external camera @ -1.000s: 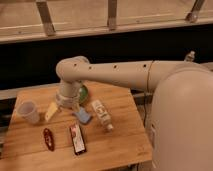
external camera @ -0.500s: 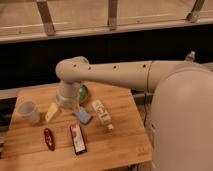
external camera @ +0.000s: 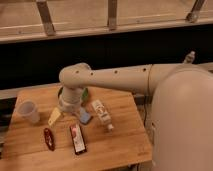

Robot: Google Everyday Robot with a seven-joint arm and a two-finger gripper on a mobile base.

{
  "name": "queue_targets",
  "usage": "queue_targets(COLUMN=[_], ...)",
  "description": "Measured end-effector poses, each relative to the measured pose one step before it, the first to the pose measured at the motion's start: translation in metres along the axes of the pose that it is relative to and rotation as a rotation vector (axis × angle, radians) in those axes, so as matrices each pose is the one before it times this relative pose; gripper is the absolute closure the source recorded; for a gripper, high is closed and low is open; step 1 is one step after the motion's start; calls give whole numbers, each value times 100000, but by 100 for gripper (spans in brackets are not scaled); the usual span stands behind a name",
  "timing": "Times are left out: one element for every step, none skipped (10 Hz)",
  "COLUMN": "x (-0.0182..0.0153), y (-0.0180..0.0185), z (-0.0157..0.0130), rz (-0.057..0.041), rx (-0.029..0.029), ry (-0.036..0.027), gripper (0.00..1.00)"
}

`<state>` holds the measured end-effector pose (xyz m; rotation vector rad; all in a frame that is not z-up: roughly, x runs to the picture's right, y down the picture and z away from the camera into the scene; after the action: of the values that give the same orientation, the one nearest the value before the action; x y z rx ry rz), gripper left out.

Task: Place the pepper in the ceramic bowl

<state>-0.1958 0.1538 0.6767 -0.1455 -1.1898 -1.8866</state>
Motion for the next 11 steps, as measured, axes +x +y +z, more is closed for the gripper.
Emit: queue_targets(x=[216, 450, 632, 772, 1296, 1789, 1530, 820, 402, -187, -6], y=[-239, -329, -351, -353, -482, -559, -259, -327, -133, 316, 2], z=[337, 413, 385, 339, 758, 1014, 841, 710, 279, -129, 20], rz=[-914, -1350, -1488, -1354, -1340, -1544, -1188, -1484, -736, 334, -40], rx=[260, 317, -392, -665, -1164, -875, -92, 358, 141, -290, -34], ry=[-391, -287, -504, -518, -1211, -1391, -1134, -1000, -456, -303, -72], gripper=[20, 20, 20, 20, 20, 20, 20, 20, 20, 20, 20])
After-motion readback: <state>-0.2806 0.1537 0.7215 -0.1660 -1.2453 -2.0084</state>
